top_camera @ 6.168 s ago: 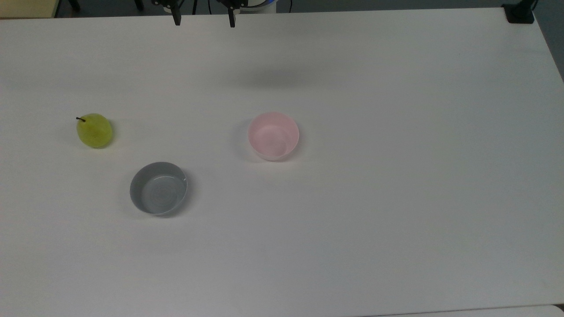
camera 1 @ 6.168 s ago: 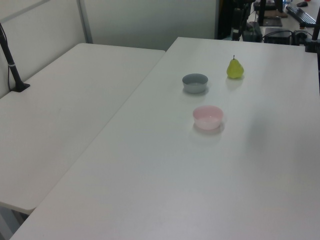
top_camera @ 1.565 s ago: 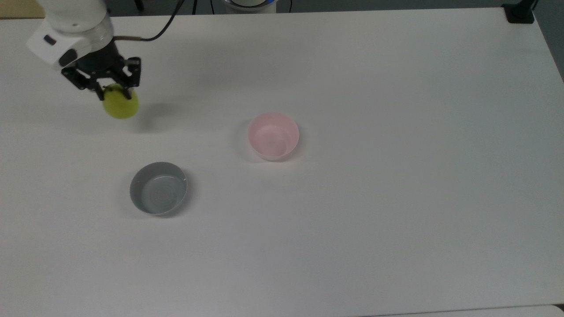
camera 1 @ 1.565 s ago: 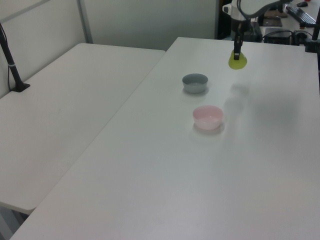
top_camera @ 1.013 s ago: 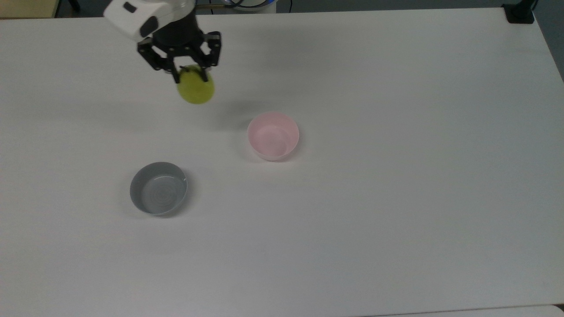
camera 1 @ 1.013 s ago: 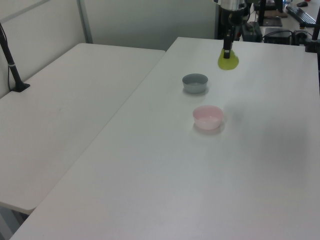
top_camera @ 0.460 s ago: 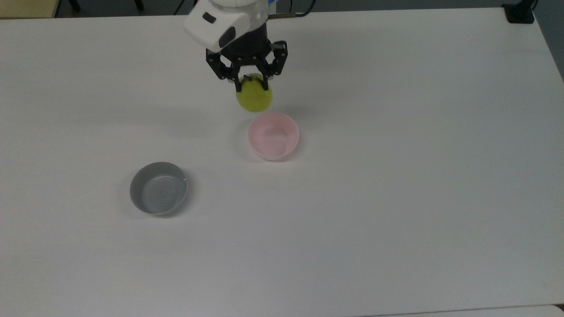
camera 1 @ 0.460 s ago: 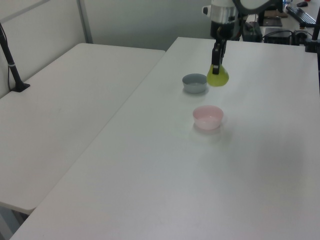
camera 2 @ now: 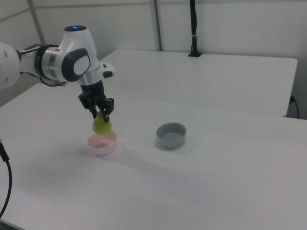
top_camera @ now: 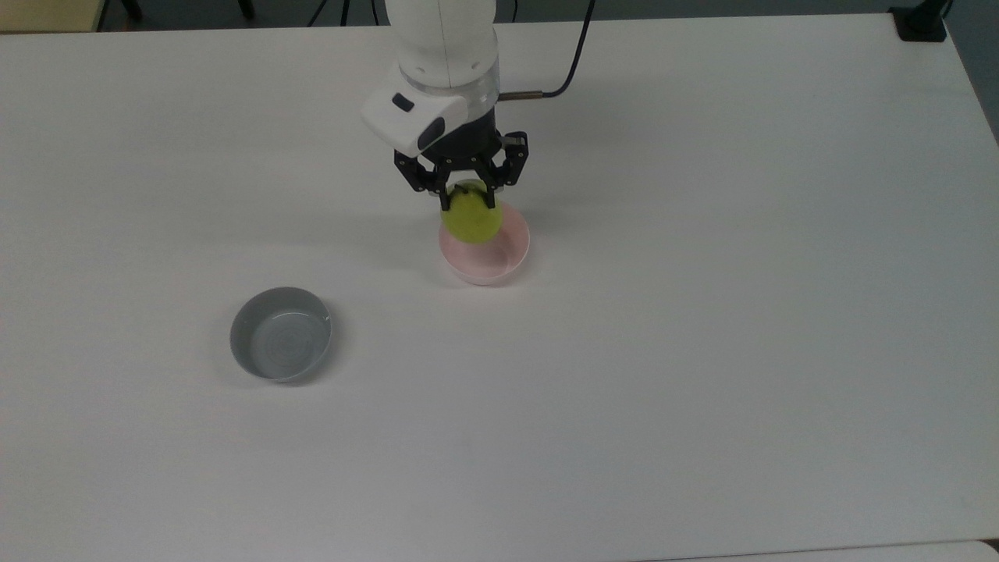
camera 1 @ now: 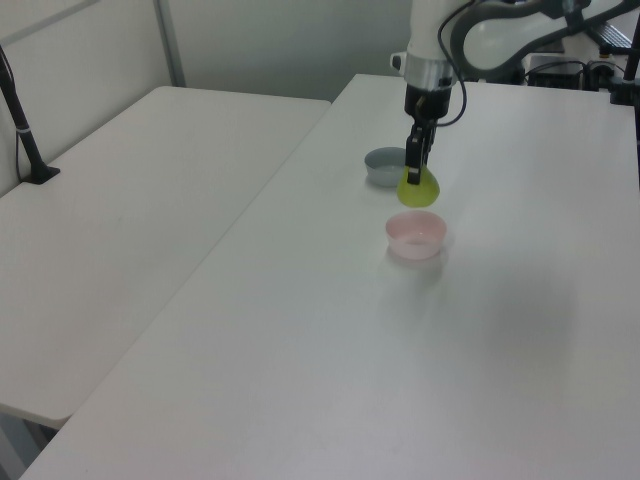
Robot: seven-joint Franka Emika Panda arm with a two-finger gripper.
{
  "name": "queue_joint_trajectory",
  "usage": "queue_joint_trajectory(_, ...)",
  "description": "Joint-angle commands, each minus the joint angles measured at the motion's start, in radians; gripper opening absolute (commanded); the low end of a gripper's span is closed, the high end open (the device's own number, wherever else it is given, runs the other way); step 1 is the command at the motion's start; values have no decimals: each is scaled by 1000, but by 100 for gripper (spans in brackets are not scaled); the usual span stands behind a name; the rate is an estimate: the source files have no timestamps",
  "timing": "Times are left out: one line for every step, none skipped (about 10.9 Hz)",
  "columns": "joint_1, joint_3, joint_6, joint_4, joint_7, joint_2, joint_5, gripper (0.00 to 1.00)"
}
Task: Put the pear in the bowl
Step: 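Lower the pear into the pink bowl and open the gripper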
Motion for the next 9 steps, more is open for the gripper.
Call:
queue_joint_trajectory(21,-12,138,-102,30,-7,4,0)
queue_joint_trajectory(36,-12,190,-133,30,-5,4,0)
queue_joint_trajectory(38,-12,233,-156,30,-1,4,0)
queue_joint_trajectory(39,-12,250,-162,30,7,4,0)
queue_joint_trajectory(39,-12,252,-162,30,12,3,0)
queue_joint_trajectory(41,-12,255,-162,30,22,3,0)
queue_joint_trajectory(41,-12,257,-161,30,33,1,0)
queue_joint_trajectory(41,-12,261,-161,30,42,0,0)
queue_joint_trajectory(41,-12,260,-158,30,44,0,7)
